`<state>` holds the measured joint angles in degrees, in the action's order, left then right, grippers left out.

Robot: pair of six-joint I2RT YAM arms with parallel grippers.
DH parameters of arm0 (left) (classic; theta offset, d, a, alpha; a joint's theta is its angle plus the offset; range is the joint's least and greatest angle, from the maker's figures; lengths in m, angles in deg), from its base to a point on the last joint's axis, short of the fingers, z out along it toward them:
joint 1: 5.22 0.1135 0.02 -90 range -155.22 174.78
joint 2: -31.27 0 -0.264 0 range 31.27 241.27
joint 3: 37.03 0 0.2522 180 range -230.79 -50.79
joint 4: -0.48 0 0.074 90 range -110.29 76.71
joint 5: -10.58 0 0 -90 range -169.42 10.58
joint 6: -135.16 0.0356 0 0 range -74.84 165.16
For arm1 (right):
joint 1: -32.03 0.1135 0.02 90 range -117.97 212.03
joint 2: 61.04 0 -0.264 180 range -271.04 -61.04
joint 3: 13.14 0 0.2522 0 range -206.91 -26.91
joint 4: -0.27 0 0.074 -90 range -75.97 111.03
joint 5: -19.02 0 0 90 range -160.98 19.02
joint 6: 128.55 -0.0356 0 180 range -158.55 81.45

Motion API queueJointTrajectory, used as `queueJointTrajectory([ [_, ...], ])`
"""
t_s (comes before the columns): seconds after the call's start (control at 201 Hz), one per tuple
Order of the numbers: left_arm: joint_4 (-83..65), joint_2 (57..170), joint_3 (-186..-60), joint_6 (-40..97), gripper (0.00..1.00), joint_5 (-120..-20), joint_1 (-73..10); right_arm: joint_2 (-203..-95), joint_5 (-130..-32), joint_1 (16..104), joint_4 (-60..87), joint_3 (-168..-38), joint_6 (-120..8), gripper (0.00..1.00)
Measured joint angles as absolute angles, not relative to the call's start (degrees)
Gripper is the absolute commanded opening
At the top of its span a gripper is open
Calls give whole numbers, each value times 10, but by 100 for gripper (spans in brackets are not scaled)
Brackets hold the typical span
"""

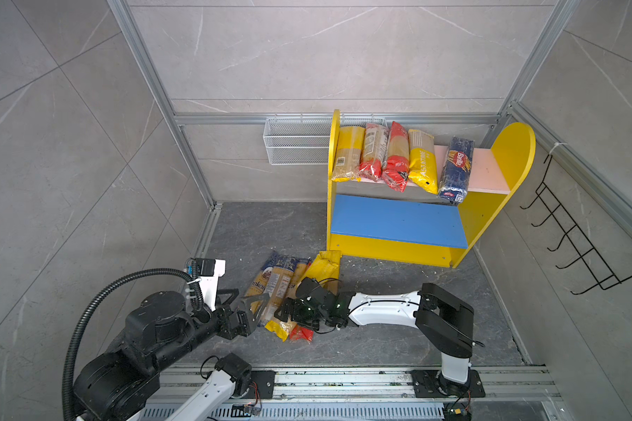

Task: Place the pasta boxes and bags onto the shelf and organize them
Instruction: 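Grasp the yellow-banded spaghetti bag on the floor with the right gripper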

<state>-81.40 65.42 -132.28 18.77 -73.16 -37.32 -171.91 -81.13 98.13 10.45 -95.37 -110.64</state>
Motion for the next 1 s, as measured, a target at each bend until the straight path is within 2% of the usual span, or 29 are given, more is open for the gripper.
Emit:
queueJointTrajectory([
  [0.299,-827,661,-1333,194,100,-718,-373,-1741,-782,987,41,-948,-1138,97],
  [0.448,-829,662,-1333,195,100,-717,-373,-1753,-768,988,12,-947,-1152,92],
  [0.513,-832,663,-1333,196,100,-717,-373,-1759,-762,989,1,-947,-1157,81],
  [0.602,-837,667,-1334,198,100,-717,-373,-1769,-752,989,-7,-946,-1159,47],
  [0.762,-838,675,-1334,201,100,-717,-373,-1775,-744,989,-36,-940,-1169,14],
  [0.801,-838,677,-1334,203,100,-717,-373,-1772,-743,989,-41,-938,-1170,0],
  [0.896,-837,678,-1334,204,100,-717,-373,-1754,-748,986,-40,-928,-1167,0],
  [1.0,-833,678,-1334,206,100,-715,-373,-1705,-747,986,26,-905,-1153,0],
])
